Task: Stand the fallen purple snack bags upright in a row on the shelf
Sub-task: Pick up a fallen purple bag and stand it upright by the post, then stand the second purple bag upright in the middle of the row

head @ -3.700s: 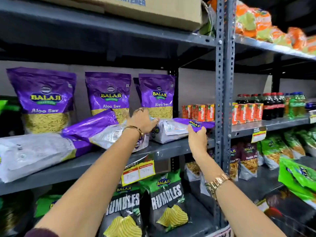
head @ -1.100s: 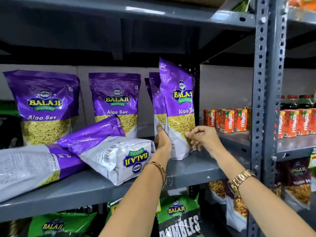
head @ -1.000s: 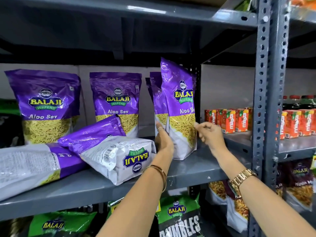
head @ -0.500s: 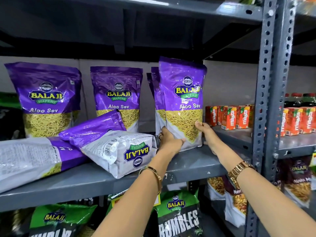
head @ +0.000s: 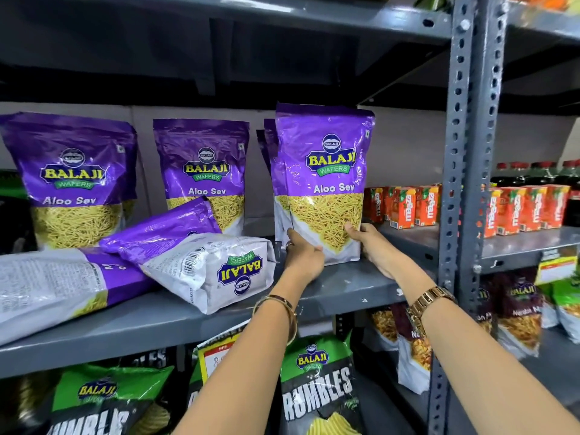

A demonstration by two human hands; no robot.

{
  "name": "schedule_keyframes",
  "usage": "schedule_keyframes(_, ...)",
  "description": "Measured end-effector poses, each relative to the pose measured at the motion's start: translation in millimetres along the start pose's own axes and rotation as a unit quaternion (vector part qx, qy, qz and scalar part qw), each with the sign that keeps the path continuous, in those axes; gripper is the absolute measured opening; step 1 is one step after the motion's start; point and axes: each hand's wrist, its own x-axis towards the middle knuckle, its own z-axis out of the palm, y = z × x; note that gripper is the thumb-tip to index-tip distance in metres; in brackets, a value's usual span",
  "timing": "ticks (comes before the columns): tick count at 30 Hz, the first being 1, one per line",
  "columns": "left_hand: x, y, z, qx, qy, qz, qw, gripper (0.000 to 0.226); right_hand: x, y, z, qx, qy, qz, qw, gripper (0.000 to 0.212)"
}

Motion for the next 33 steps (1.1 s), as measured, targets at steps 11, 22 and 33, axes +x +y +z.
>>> schedule_keyframes(11, -53.6, 9.7, 5.2, 0.017, -0.018, 0.063, 0.998, 0.08, -79.0, -42.9, -4.5, 0.043, 0.027, 0.008, 0.999, 0.055)
schedule_keyframes(22, -91.0, 39.3, -90.6, 0.019, 0.226, 0.191, 0.955, 0.041, -135.3, -119.8, 69.9, -0.152, 0.269, -0.338, 0.889, 0.017)
schedule_keyframes(33, -95.3, -32.9, -149.5, -0.064, 0.288, -0.108, 0.949, 0.061, -91.7, -116.6, 174.5, -0.232, -0.112, -0.01, 0.966, 0.074)
